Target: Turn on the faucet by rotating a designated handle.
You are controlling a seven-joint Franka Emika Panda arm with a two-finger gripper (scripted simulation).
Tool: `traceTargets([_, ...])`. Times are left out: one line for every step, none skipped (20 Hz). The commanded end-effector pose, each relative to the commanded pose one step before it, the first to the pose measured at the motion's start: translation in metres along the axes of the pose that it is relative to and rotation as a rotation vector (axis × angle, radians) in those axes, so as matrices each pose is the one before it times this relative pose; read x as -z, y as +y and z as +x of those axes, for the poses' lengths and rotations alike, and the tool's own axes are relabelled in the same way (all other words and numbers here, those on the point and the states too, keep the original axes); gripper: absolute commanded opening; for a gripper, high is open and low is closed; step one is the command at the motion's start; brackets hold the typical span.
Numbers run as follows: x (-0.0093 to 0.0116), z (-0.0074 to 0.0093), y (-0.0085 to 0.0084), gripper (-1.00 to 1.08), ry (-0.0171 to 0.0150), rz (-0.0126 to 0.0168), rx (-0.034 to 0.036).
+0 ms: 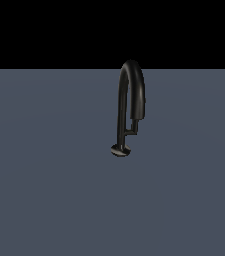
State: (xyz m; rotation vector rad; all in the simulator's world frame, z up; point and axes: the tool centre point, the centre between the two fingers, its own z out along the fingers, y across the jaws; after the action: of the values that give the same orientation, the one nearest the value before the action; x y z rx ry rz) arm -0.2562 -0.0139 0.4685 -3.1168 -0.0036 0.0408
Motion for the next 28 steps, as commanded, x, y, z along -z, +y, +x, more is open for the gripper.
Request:
traceTargets([0.0,0.0,0.00001,-1.0,0.0,0.0,0.0])
traceTargets([0.00008,-0.00002,-0.00023,-1.0,0.0,0.0,0.0])
traceTargets([-0.00013,0.00054,0.00019,-1.0,-0.00128,0.0011,-0.0012])
traceTargets([-0.00006,0.00064,-0.00005,-1.0,-0.0016,0.00138,-0.0015])
traceTargets([-0.00009,0.00091,-0.00005,-1.0,-0.00226,0.00195,-0.00211])
traceTargets([-0.00011,0.00116,-0.00007,-1.0,-0.00289,0.00249,-0.00271])
traceTargets([-0.00014,0.00143,-0.00007,-1.0,-0.00357,0.00308,-0.00334])
traceTargets([-0.00015,0.00167,-0.00011,-1.0,-0.00418,0.0036,-0.00392])
traceTargets([-0.00019,0.00196,-0.0001,-1.0,-0.00488,0.00421,-0.00457])
traceTargets([-0.00021,0.00221,-0.00014,-1.0,-0.00551,0.00476,-0.00516])
traceTargets([-0.00024,0.00249,-0.00013,-1.0,-0.00621,0.00536,-0.00582])
traceTargets([-0.00026,0.00276,-0.00016,-1.0,-0.00688,0.00593,-0.00644])
traceTargets([-0.00029,0.00303,-0.00017,-1.0,-0.00757,0.00653,-0.00709])
traceTargets([-0.00031,0.00331,-0.00019,-1.0,-0.00826,0.00713,-0.00773])
traceTargets([-0.00034,0.0036,-0.00019,-1.0,-0.00898,0.00775,-0.00841])
traceTargets([-0.00037,0.00388,-0.00022,-1.0,-0.00968,0.00836,-0.00906])
traceTargets([-0.0004,0.00418,-0.00022,-1.0,-0.01042,0.009,-0.00975])
traceTargets([-0.00042,0.00447,-0.00024,-1.0,-0.01115,0.00964,-0.01044])
traceTargets([-0.00045,0.00477,-0.00025,-1.0,-0.0119,0.01029,-0.01114])
traceTargets([-0.00048,0.00507,-0.00027,-1.0,-0.01266,0.01095,-0.01185])
traceTargets([-0.0005,0.00537,-0.00028,-1.0,-0.01341,0.0116,-0.01254])
traceTargets([-0.00051,0.00548,-0.00028,-1.0,-0.01369,0.01185,-0.0128])
traceTargets([-0.00051,0.00552,-0.00029,-1.0,-0.01378,0.01193,-0.01287])
traceTargets([-0.00051,0.00555,-0.00029,-1.0,-0.01387,0.01202,-0.01295])
traceTargets([-0.00051,0.00559,-0.00029,-1.0,-0.01396,0.01211,-0.01303])
traceTargets([-0.00051,0.00562,-0.00029,-1.0,-0.01404,0.01219,-0.01309])
traceTargets([-0.00051,0.00565,-0.00029,-1.0,-0.01412,0.01227,-0.01316])
traceTargets([-0.00051,0.00568,-0.0003,-1.0,-0.0142,0.01235,-0.01322])
